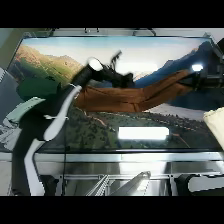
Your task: Fold the shirts.
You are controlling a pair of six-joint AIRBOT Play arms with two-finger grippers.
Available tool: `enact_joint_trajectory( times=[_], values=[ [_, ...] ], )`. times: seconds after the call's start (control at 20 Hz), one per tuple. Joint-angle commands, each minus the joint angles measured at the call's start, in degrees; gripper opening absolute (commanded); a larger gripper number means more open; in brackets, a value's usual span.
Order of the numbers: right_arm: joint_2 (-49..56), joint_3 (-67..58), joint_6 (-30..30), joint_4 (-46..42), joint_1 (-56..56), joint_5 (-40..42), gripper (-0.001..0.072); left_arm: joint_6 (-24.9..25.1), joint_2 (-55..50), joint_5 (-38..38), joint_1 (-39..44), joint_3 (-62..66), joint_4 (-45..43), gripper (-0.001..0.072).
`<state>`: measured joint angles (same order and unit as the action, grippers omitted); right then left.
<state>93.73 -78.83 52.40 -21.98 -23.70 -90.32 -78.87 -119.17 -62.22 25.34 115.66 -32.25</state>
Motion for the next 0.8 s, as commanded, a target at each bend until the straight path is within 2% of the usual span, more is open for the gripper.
enact_joint_trajectory(
  times=[0.0,0.2,0.4,0.6,0.65,0.7,0.75],
  values=[
    [-0.3,0.0,0.0,5.8,10.1,5.6,0.0019,6.0,10.8,-7.2,-8.7,0.0,8.8,0.0023],
    [0.1,-1.1,-1.7,9.0,28.9,23.5,0.0019,6.1,20.7,-17.1,-21.6,-0.2,7.6,0.0023],
    [5.3,-4.6,-1.4,9.3,45.1,42.2,0.0018,9.5,27.0,-18.9,-29.9,-7.3,7.4,0.0023],
    [15.5,-12.1,-2.0,11.3,54.0,48.7,0.0021,11.5,29.5,-19.0,-32.5,-17.4,7.6,0.0023],
    [17.6,-13.7,-2.4,12.7,55.3,49.0,0.0125,12.2,29.7,-19.4,-32.6,-19.5,8.4,0.0024],
    [19.2,-14.8,-4.2,15.1,56.2,48.8,0.0446,12.5,29.7,-19.8,-32.5,-21.1,8.5,0.0023],
    [19.6,-15.1,-6.2,17.3,56.6,48.2,0.0558,13.1,29.7,-20.1,-32.5,-22.4,8.5,0.0023]
  ],
)
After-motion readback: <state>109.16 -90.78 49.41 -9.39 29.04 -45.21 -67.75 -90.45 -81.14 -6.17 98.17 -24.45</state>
